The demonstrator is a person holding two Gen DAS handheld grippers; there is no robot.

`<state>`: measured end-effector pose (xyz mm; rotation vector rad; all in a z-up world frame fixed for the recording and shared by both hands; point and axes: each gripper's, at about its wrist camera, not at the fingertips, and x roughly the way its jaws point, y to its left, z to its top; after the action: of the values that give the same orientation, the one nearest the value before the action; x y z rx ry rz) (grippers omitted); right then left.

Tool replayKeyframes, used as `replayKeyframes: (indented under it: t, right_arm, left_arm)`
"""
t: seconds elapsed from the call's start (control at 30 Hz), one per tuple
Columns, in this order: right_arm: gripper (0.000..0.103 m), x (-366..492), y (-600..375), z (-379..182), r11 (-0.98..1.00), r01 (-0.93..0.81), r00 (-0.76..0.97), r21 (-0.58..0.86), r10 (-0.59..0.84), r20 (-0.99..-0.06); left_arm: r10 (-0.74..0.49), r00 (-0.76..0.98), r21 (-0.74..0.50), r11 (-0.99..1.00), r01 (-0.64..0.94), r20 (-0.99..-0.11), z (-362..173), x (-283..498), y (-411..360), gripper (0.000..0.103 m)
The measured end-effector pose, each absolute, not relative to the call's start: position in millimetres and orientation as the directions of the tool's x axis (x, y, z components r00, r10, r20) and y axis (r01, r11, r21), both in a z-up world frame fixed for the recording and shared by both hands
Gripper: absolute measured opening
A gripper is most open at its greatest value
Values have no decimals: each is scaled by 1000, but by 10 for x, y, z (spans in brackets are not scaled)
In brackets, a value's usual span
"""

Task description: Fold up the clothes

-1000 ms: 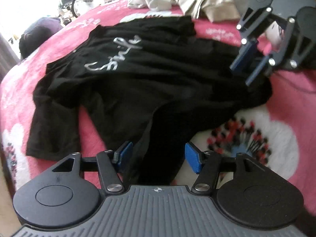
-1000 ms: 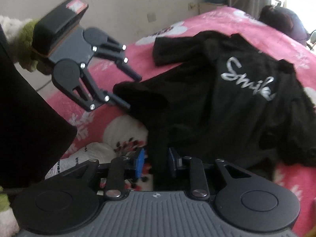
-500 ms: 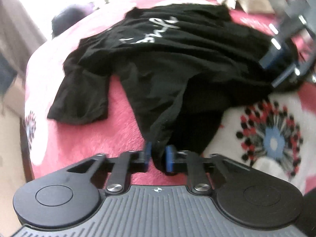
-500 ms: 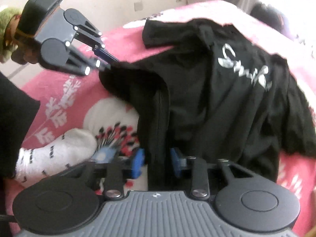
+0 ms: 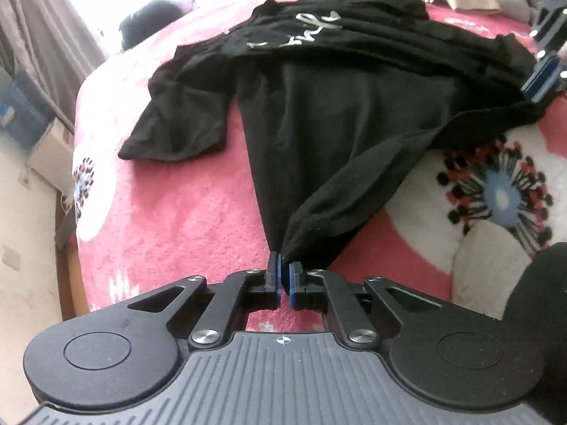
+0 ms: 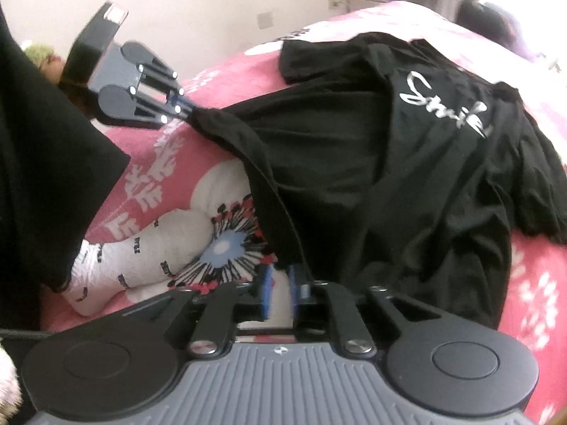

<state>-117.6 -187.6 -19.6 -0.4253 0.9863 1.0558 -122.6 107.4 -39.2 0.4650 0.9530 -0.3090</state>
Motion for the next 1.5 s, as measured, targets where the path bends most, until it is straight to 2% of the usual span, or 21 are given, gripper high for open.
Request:
replayKeyframes:
  t: [0.1,0.17,0.2,0.3,0.43,0.5,0.53,0.57,0.67,0.93,1.13,1.3,1.37,1.43,1.5]
  right_arm:
    - [23,-1158,-2041,-87,533,-830,155,166,506,-848]
    - [24,-1050,-2261,32,615,-765,190,192,501,-844]
    - [25,-983,-2387,95,658,-725,215,203,497,-841]
    - [32,-700,-2909,215,814,-514,323,271,476,-818]
    - [36,-359,-3491,67,877,-177,322,446,480,-816]
    - [36,-300,-3524,-22,875,-126,287,467,483,-827]
    - [36,-278,-3521,-61,875,-111,270,470,482,-834]
    - [36,-263,-3502,-78,884,-108,262,455,467,-844]
    - [36,-256,-3442,-62,903,-142,262,407,430,-864]
    - [36,-259,-3447,-254,895,-244,227,373,427,-875]
    - [36,-304,-3176,-377,863,-385,210,328,428,-879]
    - [36,-293,-3080,-436,827,-405,196,390,495,-846]
    - [33,-330,-3005,-448,801,-435,170,411,522,-836]
    - [19,-411,-2876,-454,756,-495,106,428,541,-834]
    - [17,-564,-2717,-368,655,-609,15,448,574,-818]
  left_arm:
    - [-60,548,236,860,453,-834,-411,-1205,1052,10]
    - [-57,557,240,862,446,-828,-430,-1193,1041,26]
    - [-55,562,240,867,437,-825,-438,-1183,1040,27]
    - [-53,572,227,885,406,-818,-454,-1145,1038,28]
    - [-50,594,227,896,381,-803,-463,-1128,1006,27]
    - [-45,601,223,904,364,-798,-464,-1117,993,22]
    - [-40,605,225,908,355,-795,-462,-1113,987,14]
    - [-34,610,224,913,341,-792,-457,-1108,985,8]
    - [-14,624,207,937,281,-781,-418,-1092,1012,2]
    - [-11,662,13,999,31,-749,32,-1035,1542,1]
    - [50,636,-3,997,-81,-770,-27,-1048,1812,1]
    - [71,614,-1,993,-116,-786,-130,-1080,1913,2]
    - [76,604,2,993,-122,-793,-183,-1073,1931,2]
    - [79,599,1,992,-128,-797,-227,-1071,1962,2]
    - [83,600,7,992,-129,-796,-250,-1063,1973,2]
